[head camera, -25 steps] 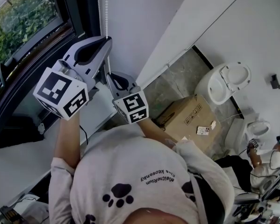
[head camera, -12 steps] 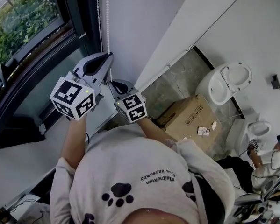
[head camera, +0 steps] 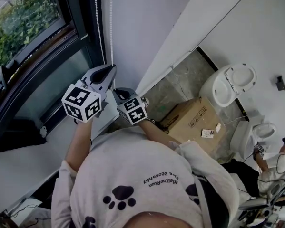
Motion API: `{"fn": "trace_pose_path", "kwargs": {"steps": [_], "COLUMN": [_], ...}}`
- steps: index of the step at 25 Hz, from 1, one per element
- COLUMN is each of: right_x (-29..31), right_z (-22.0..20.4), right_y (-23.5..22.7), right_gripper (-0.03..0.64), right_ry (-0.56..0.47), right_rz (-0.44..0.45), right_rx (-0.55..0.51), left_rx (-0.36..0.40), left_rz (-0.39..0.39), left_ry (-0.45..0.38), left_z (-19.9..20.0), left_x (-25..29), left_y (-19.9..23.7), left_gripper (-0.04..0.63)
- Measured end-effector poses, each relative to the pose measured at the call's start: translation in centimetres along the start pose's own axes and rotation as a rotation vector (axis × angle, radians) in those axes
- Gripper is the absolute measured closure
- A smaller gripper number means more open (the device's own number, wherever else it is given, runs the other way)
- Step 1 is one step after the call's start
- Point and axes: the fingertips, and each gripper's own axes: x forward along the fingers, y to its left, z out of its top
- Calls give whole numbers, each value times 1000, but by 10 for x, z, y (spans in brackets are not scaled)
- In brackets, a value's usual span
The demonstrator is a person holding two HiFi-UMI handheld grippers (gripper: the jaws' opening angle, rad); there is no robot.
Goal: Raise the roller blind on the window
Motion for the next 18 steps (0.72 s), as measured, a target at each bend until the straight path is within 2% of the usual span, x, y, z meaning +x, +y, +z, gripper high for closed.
{"fn": "trace_pose_path", "kwargs": {"steps": [7, 12, 13, 15, 18], "right_x": [9, 11, 12, 9, -10], "right_z": [-34, -34, -33, -26, -1], "right_y": [1, 3, 3, 4, -2], "right_gripper": [606, 606, 594, 476, 476], "right_ry": [99, 84, 69, 34, -29], "right_rz": [5, 1, 10, 28, 5], "right_rx": [1, -18, -23, -19, 4], "left_rx": [-46, -44, -44, -47, -51], "left_rz": [-2, -13, -14, -15, -16], "left_ry": [55, 58, 56, 52, 47], "left_z": [-37, -39, -39, -39, -38], "left_x": [3, 4, 4, 4, 5], "left_y": [2, 0, 0, 0, 0], "left_gripper": [588, 588, 588, 588, 588]}}
